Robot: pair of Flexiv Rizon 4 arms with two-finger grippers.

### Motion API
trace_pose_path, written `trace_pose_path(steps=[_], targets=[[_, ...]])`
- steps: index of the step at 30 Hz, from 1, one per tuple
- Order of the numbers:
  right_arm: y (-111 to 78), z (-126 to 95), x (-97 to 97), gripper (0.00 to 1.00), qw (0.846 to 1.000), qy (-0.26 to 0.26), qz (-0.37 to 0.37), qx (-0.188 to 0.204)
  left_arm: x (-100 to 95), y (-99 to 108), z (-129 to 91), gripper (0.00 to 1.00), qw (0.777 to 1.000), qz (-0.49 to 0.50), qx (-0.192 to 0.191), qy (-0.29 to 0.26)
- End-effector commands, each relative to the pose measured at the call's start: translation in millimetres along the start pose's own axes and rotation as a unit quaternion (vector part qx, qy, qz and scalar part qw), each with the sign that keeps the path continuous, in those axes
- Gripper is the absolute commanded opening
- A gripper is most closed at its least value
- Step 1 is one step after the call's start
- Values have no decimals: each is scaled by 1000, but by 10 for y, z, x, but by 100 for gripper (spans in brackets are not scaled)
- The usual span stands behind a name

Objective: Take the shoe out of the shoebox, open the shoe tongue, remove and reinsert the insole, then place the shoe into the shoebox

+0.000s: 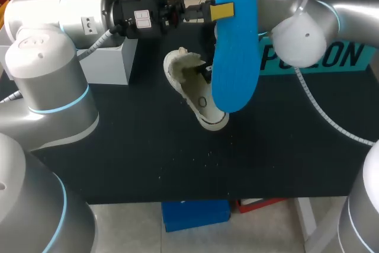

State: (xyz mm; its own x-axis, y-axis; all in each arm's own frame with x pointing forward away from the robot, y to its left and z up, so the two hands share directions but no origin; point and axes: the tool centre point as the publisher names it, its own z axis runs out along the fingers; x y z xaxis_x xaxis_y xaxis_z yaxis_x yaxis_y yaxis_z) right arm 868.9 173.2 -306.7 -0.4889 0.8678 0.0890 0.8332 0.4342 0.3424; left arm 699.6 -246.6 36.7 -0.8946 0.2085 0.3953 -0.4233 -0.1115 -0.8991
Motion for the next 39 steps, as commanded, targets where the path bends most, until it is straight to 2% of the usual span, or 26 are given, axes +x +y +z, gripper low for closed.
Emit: trace_pose_path(steps=[1,9,22,26,31,32,33,34,39], targets=[[2,44,6,0,991,-107,80,20,7,10,2,0,1000,0,0,-1],[-6,175,-60,0,985,-130,110,40,7,10,2,0,1000,0,0,-1],[-172,703,-144,0,979,-123,145,77,7,10,2,0,1000,0,0,-1],[-212,823,-184,0,978,-111,164,72,7,10,2,0,1000,0,0,-1],[-276,857,-196,0,976,-103,180,68,7,10,2,0,1000,0,0,-1],[-289,839,-198,21,976,-102,181,67,7,10,2,0,1000,0,0,-1],[-301,822,-205,69,976,-100,183,64,7,10,2,0,1000,0,0,-1],[-315,794,-216,100,976,-99,186,59,7,10,2,0,1000,0,0,-1],[-366,561,-261,100,976,-76,202,20,7,10,2,0,1000,0,0,-1]])
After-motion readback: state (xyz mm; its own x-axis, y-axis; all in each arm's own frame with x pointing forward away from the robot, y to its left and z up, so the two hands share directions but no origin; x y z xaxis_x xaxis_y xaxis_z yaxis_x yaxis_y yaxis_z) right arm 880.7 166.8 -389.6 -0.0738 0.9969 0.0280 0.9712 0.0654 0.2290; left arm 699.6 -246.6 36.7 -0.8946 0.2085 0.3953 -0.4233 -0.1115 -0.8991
